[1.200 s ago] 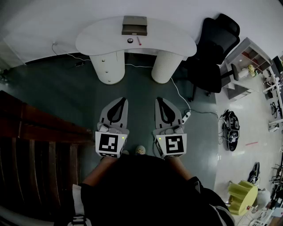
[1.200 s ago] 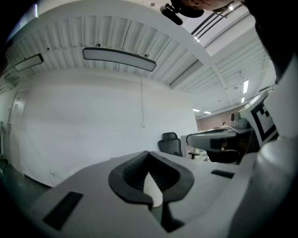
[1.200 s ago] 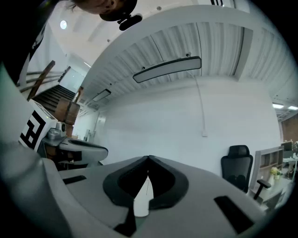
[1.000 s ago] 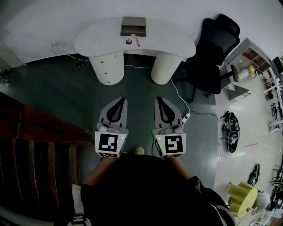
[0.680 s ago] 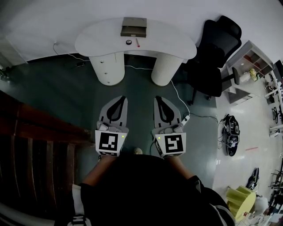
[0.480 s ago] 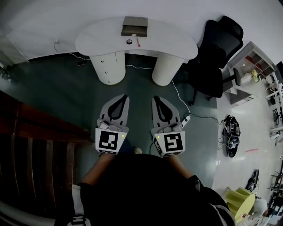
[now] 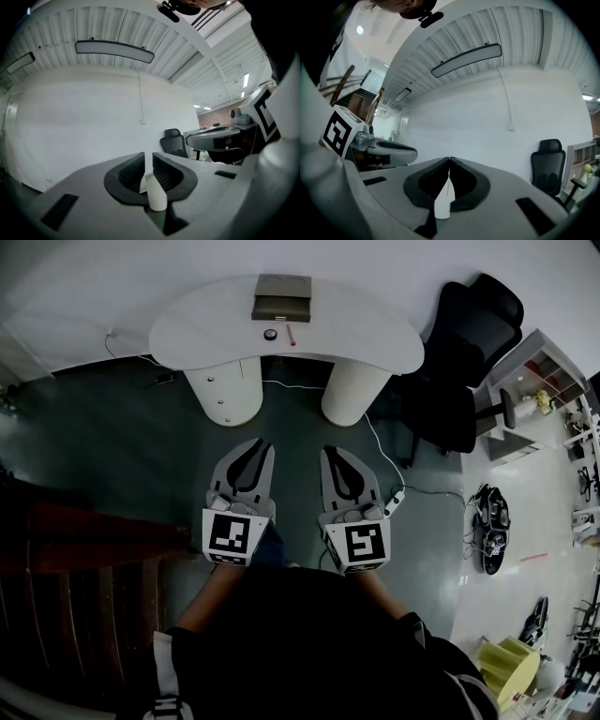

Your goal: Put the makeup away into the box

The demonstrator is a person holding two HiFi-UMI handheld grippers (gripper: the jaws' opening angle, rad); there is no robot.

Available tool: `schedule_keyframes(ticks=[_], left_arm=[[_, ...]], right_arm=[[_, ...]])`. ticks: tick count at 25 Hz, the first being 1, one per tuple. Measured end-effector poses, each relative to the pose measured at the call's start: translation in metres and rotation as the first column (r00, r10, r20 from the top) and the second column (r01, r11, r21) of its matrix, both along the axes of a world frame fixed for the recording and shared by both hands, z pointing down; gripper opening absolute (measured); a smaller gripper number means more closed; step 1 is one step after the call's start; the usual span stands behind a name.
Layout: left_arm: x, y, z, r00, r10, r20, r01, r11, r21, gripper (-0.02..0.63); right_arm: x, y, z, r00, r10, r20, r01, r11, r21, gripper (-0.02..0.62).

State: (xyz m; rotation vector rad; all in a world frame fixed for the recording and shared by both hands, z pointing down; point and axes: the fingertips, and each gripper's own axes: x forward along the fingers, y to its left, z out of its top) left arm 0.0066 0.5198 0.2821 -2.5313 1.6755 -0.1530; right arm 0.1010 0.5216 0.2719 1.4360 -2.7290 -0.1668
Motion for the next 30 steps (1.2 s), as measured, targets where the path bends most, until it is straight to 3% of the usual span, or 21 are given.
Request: schedule_keyframes(ticks=[8, 18, 24, 30], left_arm=[[-0.025, -0.097, 0.018, 1.0, 0.023, -0.012, -0.024, 0.997, -0.074, 0.138], [-0.047, -0.199, 0.026, 0.996, 0.086, -0.006, -0.086, 0.992, -0.093, 0.172], [-0.054, -0.235, 0.03, 0.991, 0.131, -0.023, -0.132, 0.987, -0.094, 0.173], [-0.062, -0.256, 0.04, 0.989, 0.145, -0.043, -0.149, 0.981, -0.126, 0.173]], right_arm=[[-0.026, -0.09, 0.009, 0.999, 0.04, -0.024, -0.041, 0.998, -0.042, 0.023], [-0.045, -0.188, 0.017, 0.992, 0.122, -0.031, -0.124, 0.99, -0.072, 0.023], [-0.055, -0.227, 0.014, 0.984, 0.176, -0.018, -0.177, 0.982, -0.062, 0.023], [-0.066, -0.247, 0.02, 0.986, 0.167, -0.005, -0.166, 0.983, -0.08, 0.022]])
